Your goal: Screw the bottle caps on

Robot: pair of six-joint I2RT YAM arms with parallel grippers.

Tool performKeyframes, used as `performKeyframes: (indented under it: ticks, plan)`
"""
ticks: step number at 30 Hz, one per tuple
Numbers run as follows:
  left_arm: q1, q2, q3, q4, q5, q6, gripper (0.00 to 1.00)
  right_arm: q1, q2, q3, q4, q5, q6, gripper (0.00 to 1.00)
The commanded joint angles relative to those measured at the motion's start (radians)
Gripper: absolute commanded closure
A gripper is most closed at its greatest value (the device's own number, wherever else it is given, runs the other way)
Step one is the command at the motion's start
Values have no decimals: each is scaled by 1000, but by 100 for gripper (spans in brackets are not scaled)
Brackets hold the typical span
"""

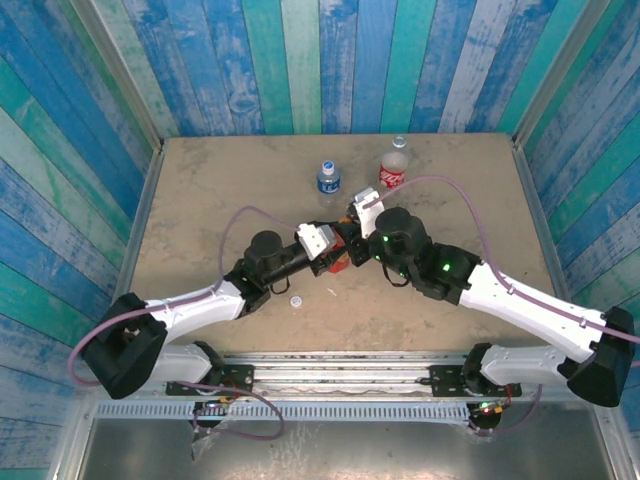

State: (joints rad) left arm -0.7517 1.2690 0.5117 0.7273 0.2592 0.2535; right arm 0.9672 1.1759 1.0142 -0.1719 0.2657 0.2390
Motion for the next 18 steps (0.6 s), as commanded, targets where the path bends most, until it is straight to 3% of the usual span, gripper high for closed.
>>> performKeyframes:
  ticks: [1,4,7,14,18]
  plan:
    - [29,-19,26,61,-178,34,48,1,-49,-45,-83,54,26,72]
    - [36,-42,-5,37,-92,60,47,-7,-83,-42,-74,-121,-143,52]
    - [46,-75,-10,-34,79,91,47,-7,-127,-43,-90,-268,-309,36]
    - [65,-150,-20,-133,490,140,49,-11,-214,-63,-128,-446,-548,36]
    - [66,-171,6,-191,655,163,49,-18,-203,-13,-201,-538,-612,38]
